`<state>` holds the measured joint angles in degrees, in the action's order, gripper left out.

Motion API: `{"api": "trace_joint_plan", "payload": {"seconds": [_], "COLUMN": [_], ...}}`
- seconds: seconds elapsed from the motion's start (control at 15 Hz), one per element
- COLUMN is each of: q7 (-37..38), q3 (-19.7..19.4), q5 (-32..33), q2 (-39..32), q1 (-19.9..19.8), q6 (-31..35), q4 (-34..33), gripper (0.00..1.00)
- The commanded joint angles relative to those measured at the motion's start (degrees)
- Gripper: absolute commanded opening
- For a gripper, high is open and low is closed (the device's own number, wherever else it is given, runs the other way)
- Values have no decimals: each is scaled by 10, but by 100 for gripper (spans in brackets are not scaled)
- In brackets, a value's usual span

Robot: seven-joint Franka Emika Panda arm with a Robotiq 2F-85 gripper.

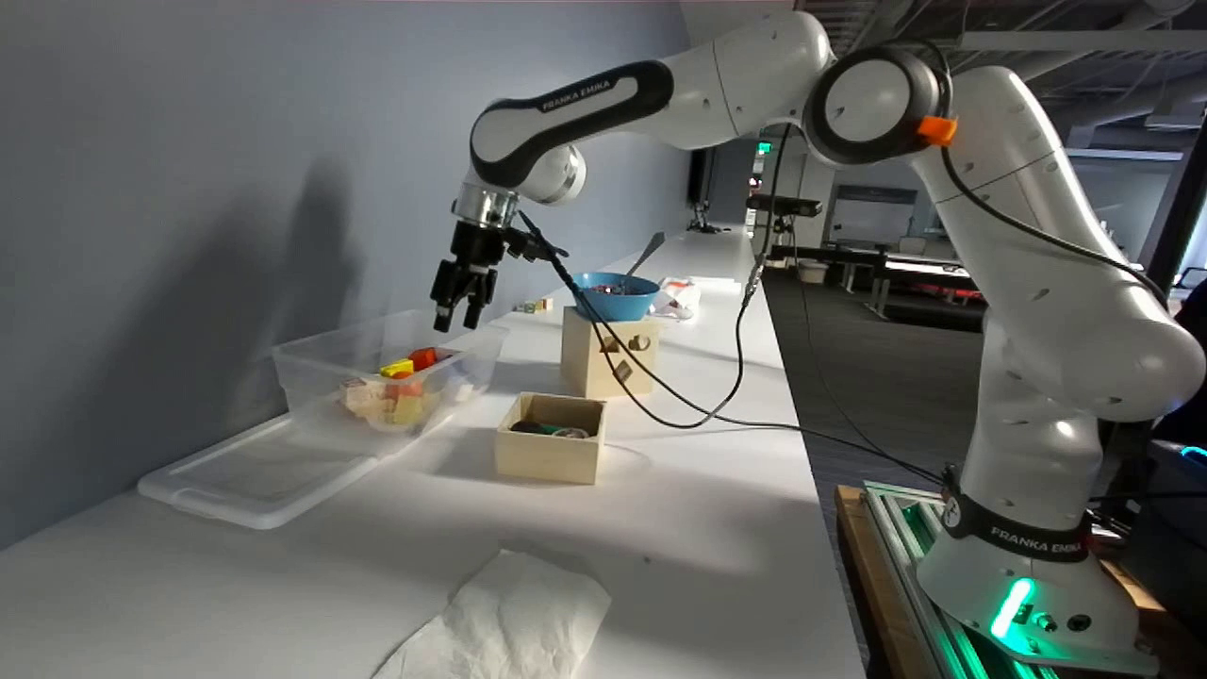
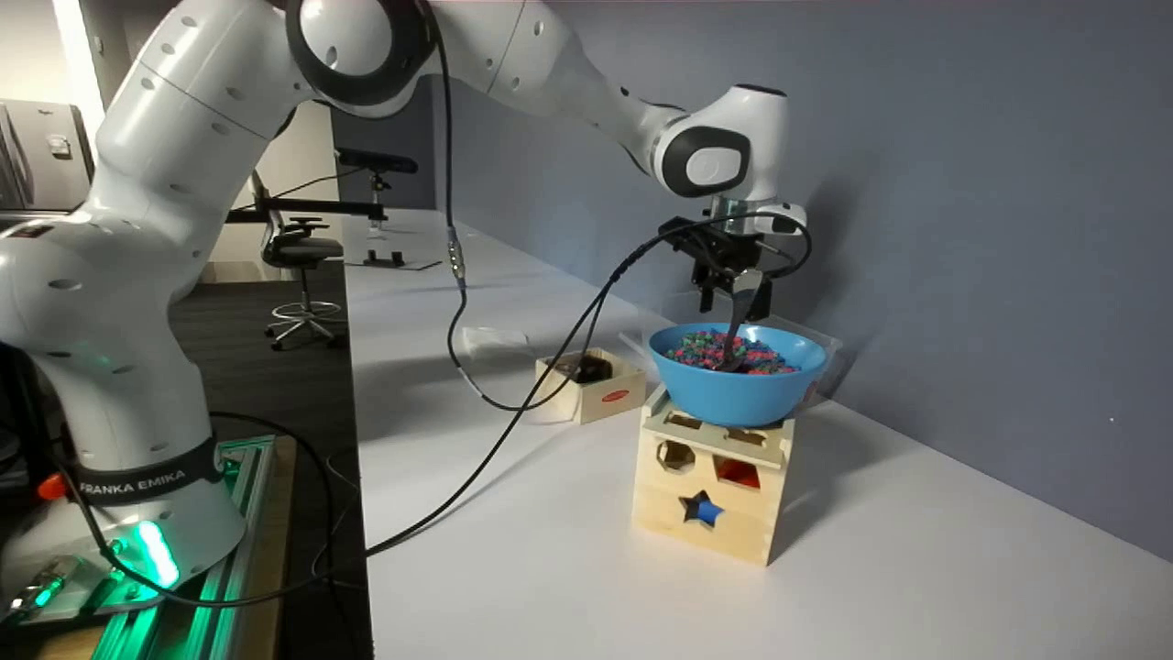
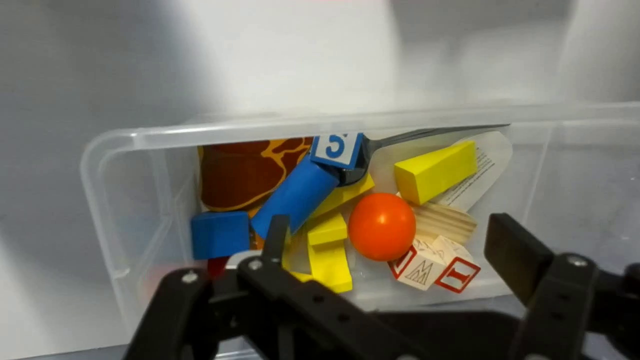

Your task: Pick up the white and orange object and put them in the box

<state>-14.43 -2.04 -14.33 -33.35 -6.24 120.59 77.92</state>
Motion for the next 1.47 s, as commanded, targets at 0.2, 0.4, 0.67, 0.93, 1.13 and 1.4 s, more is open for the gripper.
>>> {"api": "trace_joint_plan", "payload": {"seconds": [0.2,0.4,0.67,0.93,1.13,1.4], "q7": [43,54,64,75,85,98], "q3": [10,13,16,17,18,16], "q5": [54,57,51,48,44,44], "q2": [-86,-106,-118,-126,-118,-115], "q1": [10,11,6,5,2,2], "q6": [-19,-18,-23,-34,-54,-73], "q4": [-86,-97,-96,-99,-91,-92], "gripper": [100,100,100,92,94,64]}}
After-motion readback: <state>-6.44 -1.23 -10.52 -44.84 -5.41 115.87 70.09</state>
